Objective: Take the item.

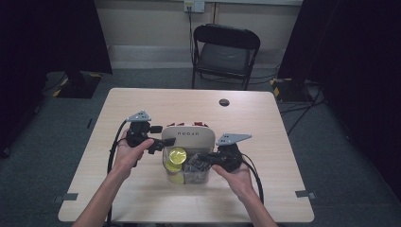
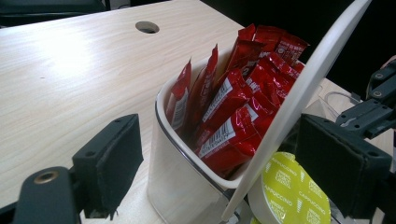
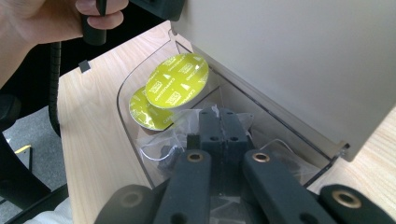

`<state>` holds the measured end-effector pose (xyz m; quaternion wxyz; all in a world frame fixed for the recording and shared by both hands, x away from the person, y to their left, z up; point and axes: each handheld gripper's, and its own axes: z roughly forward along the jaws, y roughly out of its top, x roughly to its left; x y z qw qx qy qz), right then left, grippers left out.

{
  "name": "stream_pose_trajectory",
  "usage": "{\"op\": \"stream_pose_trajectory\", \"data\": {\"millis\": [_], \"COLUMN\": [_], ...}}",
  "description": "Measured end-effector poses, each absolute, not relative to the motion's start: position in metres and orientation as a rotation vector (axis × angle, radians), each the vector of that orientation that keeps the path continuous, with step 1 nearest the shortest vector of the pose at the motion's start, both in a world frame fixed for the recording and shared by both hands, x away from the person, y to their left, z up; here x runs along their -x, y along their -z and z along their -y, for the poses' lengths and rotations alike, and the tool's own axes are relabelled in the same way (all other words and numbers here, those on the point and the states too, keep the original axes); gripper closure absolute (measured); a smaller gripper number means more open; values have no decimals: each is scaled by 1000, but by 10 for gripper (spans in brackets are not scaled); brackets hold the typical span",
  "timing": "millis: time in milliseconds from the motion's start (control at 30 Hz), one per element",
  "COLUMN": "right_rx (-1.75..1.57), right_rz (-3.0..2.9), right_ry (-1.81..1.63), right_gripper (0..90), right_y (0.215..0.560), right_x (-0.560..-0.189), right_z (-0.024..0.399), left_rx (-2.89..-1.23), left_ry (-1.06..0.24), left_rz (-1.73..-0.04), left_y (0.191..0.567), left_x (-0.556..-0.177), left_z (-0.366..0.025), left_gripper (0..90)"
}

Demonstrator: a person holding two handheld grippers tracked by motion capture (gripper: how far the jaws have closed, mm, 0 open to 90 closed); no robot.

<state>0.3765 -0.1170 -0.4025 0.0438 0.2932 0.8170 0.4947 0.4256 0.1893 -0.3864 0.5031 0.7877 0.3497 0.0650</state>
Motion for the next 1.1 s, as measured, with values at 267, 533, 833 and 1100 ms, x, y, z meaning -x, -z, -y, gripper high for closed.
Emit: {"op": "stream_pose_trajectory", "data": {"millis": [267,533,833,1100], "right_rx": [-870,-858,-846,-853], "right_rz": [-2482,-2468,-2446,-2420], "right_ry": [-1540,-1565,-1594,-1613], "right_gripper": [900,900,900,900], "right_y": [395,388,381,375], "right_x": [-373,-370,-367,-365], "right_z": [118,122,126,135], "left_rx": [-1908,-1911,-1915,-1917], "left_ry": [-160,-155,-158,-160], "left_rz": [-846,-847,-852,-852], "left_y": [387,387,387,388], "left_x": [-425,-425,-425,-425], "left_z": [-189,-190,-190,-190], "left_gripper": [145,146,146,144]}}
